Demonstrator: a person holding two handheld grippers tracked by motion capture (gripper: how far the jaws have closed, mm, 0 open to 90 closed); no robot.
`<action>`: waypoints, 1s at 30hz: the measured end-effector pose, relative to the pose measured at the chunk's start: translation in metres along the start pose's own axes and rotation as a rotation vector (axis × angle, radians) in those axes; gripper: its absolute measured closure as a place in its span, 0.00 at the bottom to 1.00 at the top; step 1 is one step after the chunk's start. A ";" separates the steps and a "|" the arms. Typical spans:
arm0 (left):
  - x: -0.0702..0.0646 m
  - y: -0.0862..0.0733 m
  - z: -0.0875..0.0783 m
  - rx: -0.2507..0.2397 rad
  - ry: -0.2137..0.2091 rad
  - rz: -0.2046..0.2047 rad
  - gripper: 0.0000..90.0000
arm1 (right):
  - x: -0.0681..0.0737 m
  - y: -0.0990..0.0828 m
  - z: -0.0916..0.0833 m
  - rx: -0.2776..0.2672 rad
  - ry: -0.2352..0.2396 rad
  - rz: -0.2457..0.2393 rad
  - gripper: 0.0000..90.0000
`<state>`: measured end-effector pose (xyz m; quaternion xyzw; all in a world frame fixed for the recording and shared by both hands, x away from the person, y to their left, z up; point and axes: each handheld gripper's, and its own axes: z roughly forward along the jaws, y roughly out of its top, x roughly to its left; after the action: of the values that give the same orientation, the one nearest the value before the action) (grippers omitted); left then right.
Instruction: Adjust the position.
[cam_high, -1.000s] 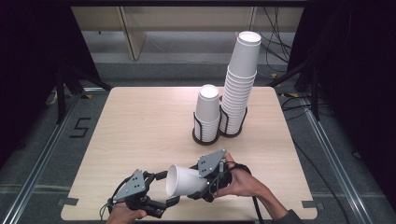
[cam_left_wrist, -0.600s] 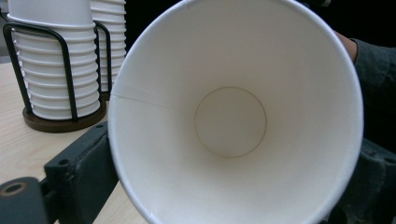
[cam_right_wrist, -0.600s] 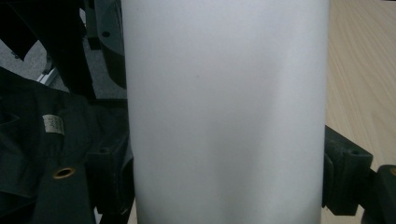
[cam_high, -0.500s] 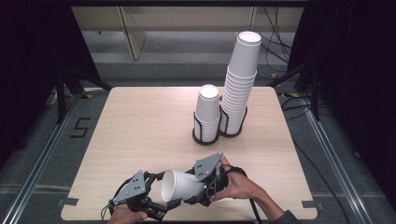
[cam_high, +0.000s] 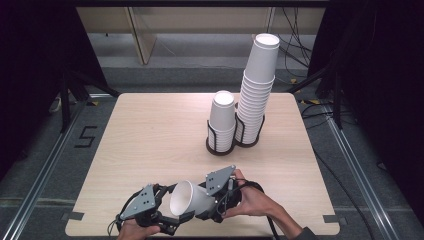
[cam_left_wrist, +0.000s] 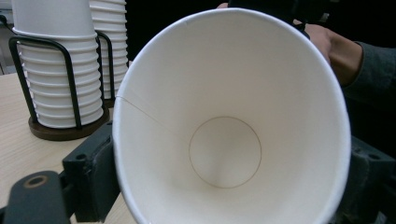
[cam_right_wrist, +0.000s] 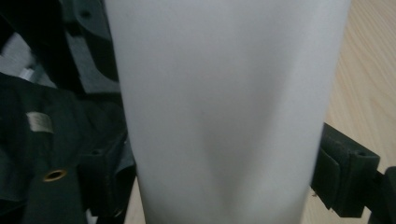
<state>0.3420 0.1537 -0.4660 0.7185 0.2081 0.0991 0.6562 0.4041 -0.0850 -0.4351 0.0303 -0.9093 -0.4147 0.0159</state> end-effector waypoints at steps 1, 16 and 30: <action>0.000 0.001 -0.002 0.021 0.017 0.006 0.14 | 0.002 0.001 0.000 0.028 -0.025 -0.005 0.21; -0.003 0.003 -0.001 -0.071 0.058 -0.049 0.05 | 0.004 0.000 0.006 -0.083 -0.006 0.031 0.27; -0.003 0.005 -0.003 -0.053 0.099 -0.010 0.16 | 0.005 -0.006 0.015 -0.083 -0.014 0.097 0.21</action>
<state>0.3386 0.1549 -0.4603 0.6939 0.2411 0.1365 0.6647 0.3983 -0.0783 -0.4491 -0.0174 -0.8918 -0.4510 0.0308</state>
